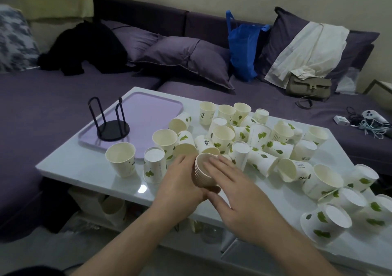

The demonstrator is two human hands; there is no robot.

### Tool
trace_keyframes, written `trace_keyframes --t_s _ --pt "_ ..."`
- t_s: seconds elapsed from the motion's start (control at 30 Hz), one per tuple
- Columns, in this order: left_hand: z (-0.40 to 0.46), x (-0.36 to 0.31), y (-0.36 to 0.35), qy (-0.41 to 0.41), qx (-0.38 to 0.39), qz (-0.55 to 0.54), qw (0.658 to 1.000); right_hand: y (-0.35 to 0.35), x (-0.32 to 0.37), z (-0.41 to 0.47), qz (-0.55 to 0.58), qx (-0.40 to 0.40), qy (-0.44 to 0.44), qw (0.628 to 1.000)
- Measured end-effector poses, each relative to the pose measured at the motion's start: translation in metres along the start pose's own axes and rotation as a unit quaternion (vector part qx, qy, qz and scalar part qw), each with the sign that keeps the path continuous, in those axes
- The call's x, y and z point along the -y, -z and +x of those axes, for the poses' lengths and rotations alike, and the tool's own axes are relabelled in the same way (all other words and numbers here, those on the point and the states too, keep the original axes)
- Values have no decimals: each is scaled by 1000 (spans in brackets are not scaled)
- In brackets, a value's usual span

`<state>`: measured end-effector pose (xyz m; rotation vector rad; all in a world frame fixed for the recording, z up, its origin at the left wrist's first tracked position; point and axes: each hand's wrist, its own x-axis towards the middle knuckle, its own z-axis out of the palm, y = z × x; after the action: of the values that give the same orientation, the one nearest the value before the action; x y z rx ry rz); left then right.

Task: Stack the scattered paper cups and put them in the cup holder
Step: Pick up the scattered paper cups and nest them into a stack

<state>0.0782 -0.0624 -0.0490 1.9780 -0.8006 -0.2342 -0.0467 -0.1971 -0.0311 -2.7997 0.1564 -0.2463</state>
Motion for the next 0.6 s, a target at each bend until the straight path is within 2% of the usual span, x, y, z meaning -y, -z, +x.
trace_keyframes --t_s 0.3,0.5,0.6 --pt "-1 8 0 15 1 -36 999 -1 8 5 -20 32 -9 999" --pt "3 3 25 37 74 15 996 2 6 7 2 27 -12 1000" --pt "7 0 59 51 42 44 997 6 8 5 31 -1 -20 999"
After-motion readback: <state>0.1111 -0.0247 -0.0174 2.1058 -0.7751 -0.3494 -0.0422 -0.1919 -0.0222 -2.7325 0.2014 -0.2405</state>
